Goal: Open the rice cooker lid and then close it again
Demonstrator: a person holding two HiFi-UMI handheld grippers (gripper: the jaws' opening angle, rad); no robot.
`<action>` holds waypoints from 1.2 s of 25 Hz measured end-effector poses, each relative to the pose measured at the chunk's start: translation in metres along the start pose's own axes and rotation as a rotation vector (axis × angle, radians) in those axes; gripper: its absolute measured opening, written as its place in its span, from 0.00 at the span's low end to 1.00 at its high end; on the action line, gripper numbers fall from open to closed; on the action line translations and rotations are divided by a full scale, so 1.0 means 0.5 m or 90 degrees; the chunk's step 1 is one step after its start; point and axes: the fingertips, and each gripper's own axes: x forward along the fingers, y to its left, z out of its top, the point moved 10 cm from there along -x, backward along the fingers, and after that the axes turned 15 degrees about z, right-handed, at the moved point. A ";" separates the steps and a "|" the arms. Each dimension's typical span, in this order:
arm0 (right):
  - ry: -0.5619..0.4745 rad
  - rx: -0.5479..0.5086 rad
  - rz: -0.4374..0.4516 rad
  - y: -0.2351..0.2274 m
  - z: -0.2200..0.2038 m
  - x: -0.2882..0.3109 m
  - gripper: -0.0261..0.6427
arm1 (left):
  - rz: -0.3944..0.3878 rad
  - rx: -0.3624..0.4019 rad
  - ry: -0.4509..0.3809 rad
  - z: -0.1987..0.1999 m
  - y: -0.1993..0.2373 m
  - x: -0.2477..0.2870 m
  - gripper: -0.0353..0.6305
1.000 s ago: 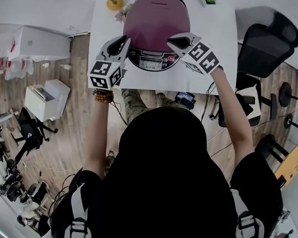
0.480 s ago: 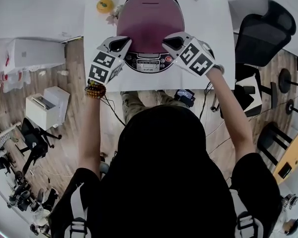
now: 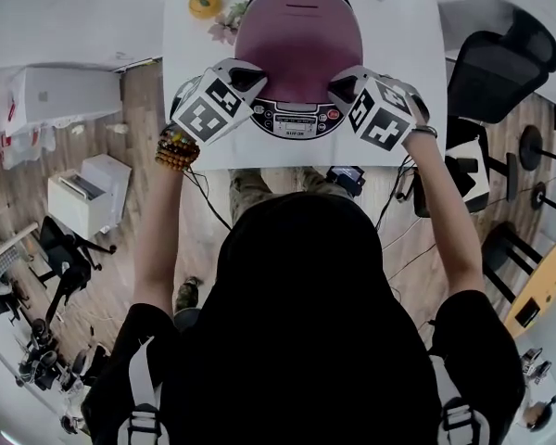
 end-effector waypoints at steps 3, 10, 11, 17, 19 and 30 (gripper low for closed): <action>0.045 -0.007 0.020 -0.006 0.012 0.003 0.11 | -0.031 0.048 0.010 0.009 0.005 0.004 0.09; 0.098 0.022 0.036 -0.016 0.024 0.020 0.11 | -0.078 0.025 0.052 0.010 0.017 0.024 0.09; 0.101 0.033 0.037 -0.017 0.026 0.023 0.11 | -0.076 0.009 0.055 0.008 0.019 0.025 0.09; 0.198 -0.007 0.018 -0.012 0.058 0.036 0.11 | -0.090 -0.041 0.049 0.000 0.027 0.027 0.09; 0.221 -0.020 0.017 -0.009 0.064 0.039 0.11 | -0.087 -0.026 0.052 0.006 0.025 0.027 0.09; 0.173 -0.008 0.046 -0.019 0.050 0.026 0.11 | -0.034 -0.024 0.064 0.010 0.006 0.021 0.09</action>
